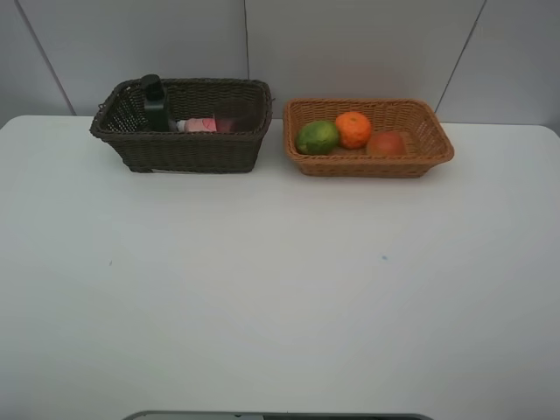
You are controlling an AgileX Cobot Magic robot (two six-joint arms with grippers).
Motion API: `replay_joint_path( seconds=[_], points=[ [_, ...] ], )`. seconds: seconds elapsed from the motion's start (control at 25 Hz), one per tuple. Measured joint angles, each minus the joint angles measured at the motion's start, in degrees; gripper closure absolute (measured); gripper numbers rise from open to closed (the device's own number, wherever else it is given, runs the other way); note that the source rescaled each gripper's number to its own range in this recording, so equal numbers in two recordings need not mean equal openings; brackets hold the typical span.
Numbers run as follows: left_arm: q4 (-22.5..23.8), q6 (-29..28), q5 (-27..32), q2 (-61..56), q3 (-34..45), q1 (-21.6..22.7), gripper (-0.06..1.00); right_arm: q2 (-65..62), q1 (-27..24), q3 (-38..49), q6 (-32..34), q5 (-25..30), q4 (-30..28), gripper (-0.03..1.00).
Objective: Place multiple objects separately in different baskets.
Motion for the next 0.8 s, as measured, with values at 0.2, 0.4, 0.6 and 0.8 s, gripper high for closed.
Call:
replay_joint_path(
  seconds=[0.2, 0.4, 0.6, 0.8],
  points=[
    [0.0, 0.0, -0.1, 0.0, 0.0, 3.4, -0.04, 0.0, 0.0, 0.0, 0.0, 0.0, 0.0, 0.16],
    [0.0, 0.0, -0.1, 0.0, 0.0, 3.5, -0.04, 0.0, 0.0, 0.0, 0.0, 0.0, 0.0, 0.16],
    [0.0, 0.0, -0.1, 0.0, 0.0, 3.5, -0.04, 0.0, 0.0, 0.0, 0.0, 0.0, 0.0, 0.16],
    [0.0, 0.0, -0.1, 0.0, 0.0, 3.5, -0.04, 0.0, 0.0, 0.0, 0.0, 0.0, 0.0, 0.16]
  ],
)
